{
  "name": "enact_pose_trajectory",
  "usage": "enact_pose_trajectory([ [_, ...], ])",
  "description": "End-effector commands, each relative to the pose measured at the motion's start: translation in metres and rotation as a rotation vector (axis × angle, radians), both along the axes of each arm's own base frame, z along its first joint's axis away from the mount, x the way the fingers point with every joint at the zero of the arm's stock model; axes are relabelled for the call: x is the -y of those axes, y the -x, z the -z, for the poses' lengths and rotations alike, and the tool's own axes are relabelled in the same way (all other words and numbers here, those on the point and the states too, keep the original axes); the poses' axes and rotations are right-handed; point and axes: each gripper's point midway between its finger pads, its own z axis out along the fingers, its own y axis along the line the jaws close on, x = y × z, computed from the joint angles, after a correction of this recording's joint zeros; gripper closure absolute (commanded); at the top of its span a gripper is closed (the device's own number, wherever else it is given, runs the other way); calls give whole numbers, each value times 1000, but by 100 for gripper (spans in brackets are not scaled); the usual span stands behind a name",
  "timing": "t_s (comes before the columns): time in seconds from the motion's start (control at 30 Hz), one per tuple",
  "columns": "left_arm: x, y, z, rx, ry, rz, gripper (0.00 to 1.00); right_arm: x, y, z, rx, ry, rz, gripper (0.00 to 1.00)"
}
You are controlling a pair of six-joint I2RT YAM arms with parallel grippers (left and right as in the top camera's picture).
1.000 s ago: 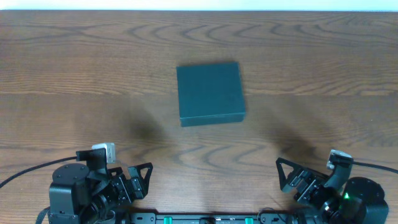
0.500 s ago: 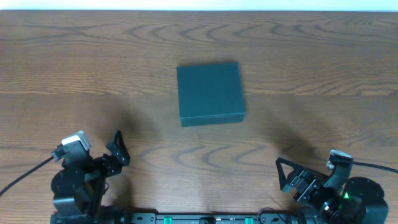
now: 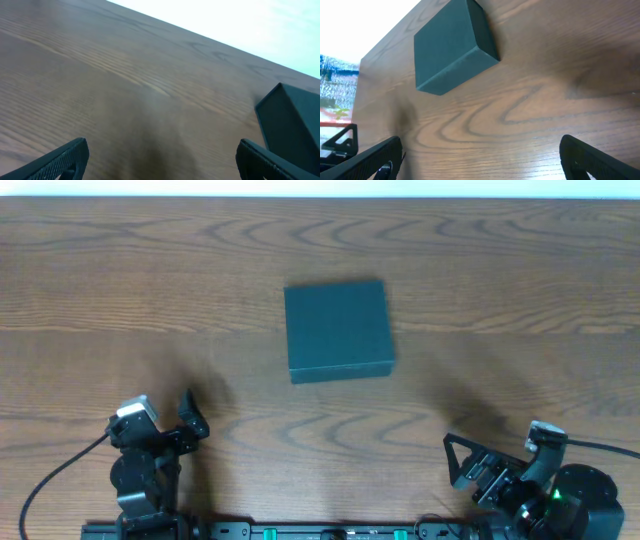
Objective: Pack container
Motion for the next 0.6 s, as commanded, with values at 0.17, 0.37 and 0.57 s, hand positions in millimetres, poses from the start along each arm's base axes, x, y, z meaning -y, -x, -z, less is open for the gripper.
enact_pose_trajectory([
  [0.17,-3,-2,3,32,-43,-2,5,-1,1,1,-1,-7,-2,1],
  [0.37,16,-5,2,42,-36,80,5,-1,1,1,-1,-7,-2,1],
  [0.57,21,-5,2,41,-39,103,5,-1,1,1,-1,-7,-2,1],
])
